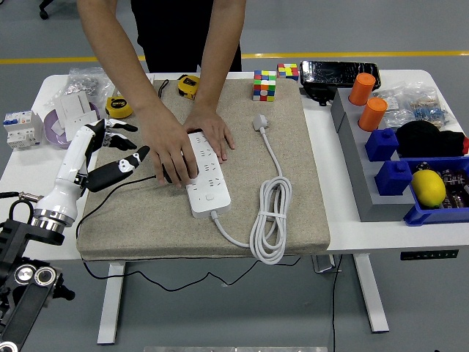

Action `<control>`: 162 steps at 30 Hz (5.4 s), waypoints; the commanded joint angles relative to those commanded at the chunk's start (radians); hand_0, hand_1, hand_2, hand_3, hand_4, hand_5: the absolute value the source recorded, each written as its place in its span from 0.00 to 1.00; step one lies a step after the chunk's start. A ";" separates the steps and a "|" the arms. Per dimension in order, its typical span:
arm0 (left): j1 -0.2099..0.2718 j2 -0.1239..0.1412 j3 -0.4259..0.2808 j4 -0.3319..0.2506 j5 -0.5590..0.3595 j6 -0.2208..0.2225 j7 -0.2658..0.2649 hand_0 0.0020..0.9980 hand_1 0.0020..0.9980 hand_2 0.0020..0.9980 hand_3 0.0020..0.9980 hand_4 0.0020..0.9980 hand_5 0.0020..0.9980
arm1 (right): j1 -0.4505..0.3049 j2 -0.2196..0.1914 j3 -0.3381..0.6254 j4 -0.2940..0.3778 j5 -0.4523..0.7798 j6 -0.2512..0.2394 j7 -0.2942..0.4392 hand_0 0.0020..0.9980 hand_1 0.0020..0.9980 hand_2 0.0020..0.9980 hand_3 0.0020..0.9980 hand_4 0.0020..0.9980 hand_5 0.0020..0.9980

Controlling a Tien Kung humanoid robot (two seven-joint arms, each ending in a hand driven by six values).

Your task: Pick up the plug,place it near the board,insert it into the board,press the button

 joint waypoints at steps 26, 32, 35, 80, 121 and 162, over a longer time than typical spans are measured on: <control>0.017 -0.030 -0.094 0.061 -0.201 -0.042 0.009 1.00 1.00 1.00 0.98 1.00 0.78 | 0.001 0.001 0.004 0.000 0.001 0.000 0.001 0.82 0.75 0.74 0.78 1.00 0.90; 0.021 -0.031 -0.100 0.065 -0.193 -0.047 0.011 1.00 1.00 1.00 0.98 1.00 0.79 | -0.002 0.000 0.003 0.000 -0.001 0.000 0.000 0.83 0.75 0.74 0.78 1.00 0.90; 0.024 -0.031 -0.101 0.066 -0.190 -0.048 0.014 1.00 1.00 1.00 0.98 1.00 0.79 | -0.003 0.000 0.000 0.000 0.001 0.000 0.000 0.83 0.75 0.74 0.78 1.00 0.90; -0.017 0.036 -0.068 -0.011 0.471 -0.105 0.124 1.00 1.00 0.98 0.97 1.00 0.59 | 0.004 -0.003 0.000 0.000 0.007 -0.001 0.001 0.83 0.75 0.74 0.78 1.00 0.90; -0.250 0.035 0.177 0.256 0.680 -0.150 0.159 0.99 0.97 0.94 0.90 1.00 0.37 | 0.007 -0.008 -0.017 0.000 0.010 0.000 -0.002 0.82 0.75 0.74 0.78 1.00 0.90; -0.415 -0.078 0.189 0.672 0.574 -0.004 0.131 0.88 0.88 0.74 0.77 1.00 0.28 | 0.009 -0.012 -0.034 0.000 0.003 0.003 -0.006 0.82 0.75 0.74 0.78 1.00 0.90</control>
